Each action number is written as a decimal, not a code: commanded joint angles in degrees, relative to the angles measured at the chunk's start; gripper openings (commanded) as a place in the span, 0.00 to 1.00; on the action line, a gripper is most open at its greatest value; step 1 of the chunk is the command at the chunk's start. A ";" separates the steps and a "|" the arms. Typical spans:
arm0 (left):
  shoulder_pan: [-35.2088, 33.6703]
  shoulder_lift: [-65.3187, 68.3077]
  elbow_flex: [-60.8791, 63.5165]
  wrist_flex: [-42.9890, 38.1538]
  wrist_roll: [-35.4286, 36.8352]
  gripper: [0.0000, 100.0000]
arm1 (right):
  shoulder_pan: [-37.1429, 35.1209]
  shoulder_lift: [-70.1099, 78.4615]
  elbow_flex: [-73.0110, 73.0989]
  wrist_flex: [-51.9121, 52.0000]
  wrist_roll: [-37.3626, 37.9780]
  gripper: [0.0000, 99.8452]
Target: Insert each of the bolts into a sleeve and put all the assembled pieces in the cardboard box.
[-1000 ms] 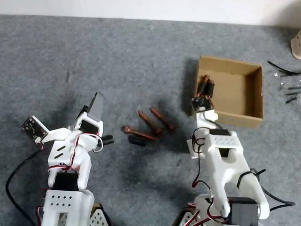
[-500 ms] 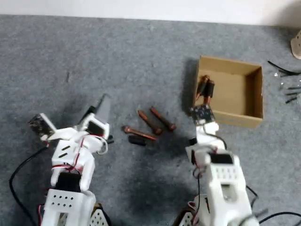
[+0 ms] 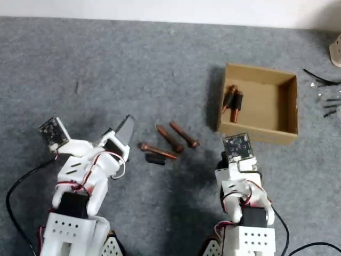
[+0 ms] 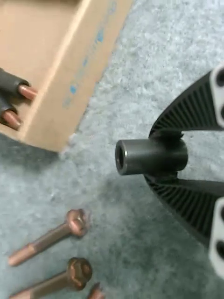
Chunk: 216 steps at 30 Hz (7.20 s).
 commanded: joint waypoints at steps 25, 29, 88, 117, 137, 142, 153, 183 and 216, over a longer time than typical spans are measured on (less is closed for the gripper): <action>16.22 63.34 -29.41 0.18 12.31 0.23 | 0.75 -1.71 -0.40 -0.13 0.62 0.00; 16.13 71.60 -34.77 0.44 13.63 0.23 | 0.75 -1.71 -0.40 -0.13 0.62 0.00; 11.30 85.58 -46.99 8.97 -0.88 0.00 | 0.92 -1.71 -0.40 -0.13 0.62 0.00; 10.86 43.03 -32.66 6.59 -34.64 0.00 | 0.92 -1.71 3.30 -3.12 0.62 0.00; 12.97 11.56 9.63 -48.35 -29.01 0.01 | 0.66 -1.80 3.38 -5.05 0.70 0.00; 12.79 4.97 14.64 -53.80 -19.34 0.01 | -5.32 -1.80 4.35 -12.79 0.70 0.00; 13.05 -4.44 17.63 -53.80 -16.88 0.01 | -16.48 -1.80 10.95 -24.31 7.12 0.00; 20.00 -7.25 12.18 -46.24 -0.88 0.01 | -28.26 -1.54 10.95 -26.24 9.93 0.00; 18.95 -7.08 16.31 -46.51 -0.88 0.01 | -30.20 -1.89 10.95 -27.38 9.76 0.00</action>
